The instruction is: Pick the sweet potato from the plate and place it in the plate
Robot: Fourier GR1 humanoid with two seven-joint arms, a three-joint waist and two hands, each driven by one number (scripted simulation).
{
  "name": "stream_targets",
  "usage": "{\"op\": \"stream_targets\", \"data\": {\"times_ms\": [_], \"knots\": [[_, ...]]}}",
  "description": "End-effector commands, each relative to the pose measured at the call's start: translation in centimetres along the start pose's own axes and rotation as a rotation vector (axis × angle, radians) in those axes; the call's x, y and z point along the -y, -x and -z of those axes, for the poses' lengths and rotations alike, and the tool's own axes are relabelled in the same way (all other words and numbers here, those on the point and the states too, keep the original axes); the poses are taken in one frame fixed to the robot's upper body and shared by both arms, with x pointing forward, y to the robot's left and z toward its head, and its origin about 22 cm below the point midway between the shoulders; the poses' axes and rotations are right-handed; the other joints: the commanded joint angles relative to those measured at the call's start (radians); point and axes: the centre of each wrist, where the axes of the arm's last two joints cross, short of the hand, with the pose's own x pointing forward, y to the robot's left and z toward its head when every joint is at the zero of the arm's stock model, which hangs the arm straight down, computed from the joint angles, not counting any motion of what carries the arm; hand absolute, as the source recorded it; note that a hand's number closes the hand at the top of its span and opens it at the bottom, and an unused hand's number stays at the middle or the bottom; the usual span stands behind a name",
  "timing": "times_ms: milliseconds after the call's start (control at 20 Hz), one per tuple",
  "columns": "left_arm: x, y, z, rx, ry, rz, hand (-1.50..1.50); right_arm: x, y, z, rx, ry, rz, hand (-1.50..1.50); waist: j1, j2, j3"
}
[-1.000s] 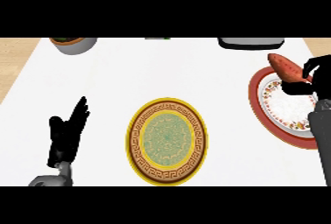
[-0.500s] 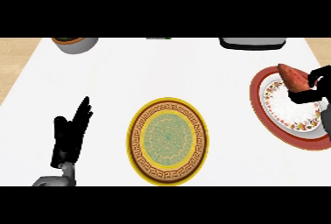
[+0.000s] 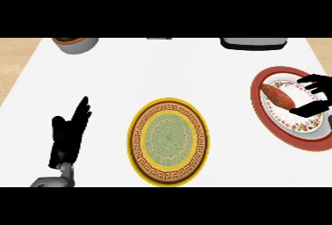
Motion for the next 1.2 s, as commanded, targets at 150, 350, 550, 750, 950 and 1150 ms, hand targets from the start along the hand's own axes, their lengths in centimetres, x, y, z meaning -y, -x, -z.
{"op": "stream_targets", "data": {"times_ms": [150,350,550,750,950,1150], "knots": [[0.4,0.2,-0.2,-0.013,-0.010,-0.005,0.00,0.3,-0.9,0.2,0.247,0.166,0.394,-1.50,-0.013,-0.006,0.002],[-0.6,1.1,0.0,-0.012,-0.014,0.009,0.00,3.8,2.4,-0.5,0.278,0.241,0.650,-1.50,-0.028,-0.007,0.000],[-1.1,0.5,-0.9,0.004,-0.008,-0.015,0.00,3.1,5.9,-1.8,0.272,0.189,0.731,-1.50,-0.012,-0.005,0.000],[-0.7,0.4,0.6,0.003,0.004,-0.008,0.00,2.8,9.6,-3.4,0.292,0.152,0.751,-1.50,-0.011,-0.001,0.000],[-0.5,0.6,0.8,-0.010,-0.007,0.008,0.00,2.9,10.3,-3.4,0.347,0.176,0.789,-1.50,-0.003,0.001,0.000],[-0.6,-0.5,-1.2,-0.006,-0.002,-0.008,0.00,-1.8,8.0,-2.9,0.370,0.166,0.768,-1.50,-0.005,-0.004,0.000]]}}
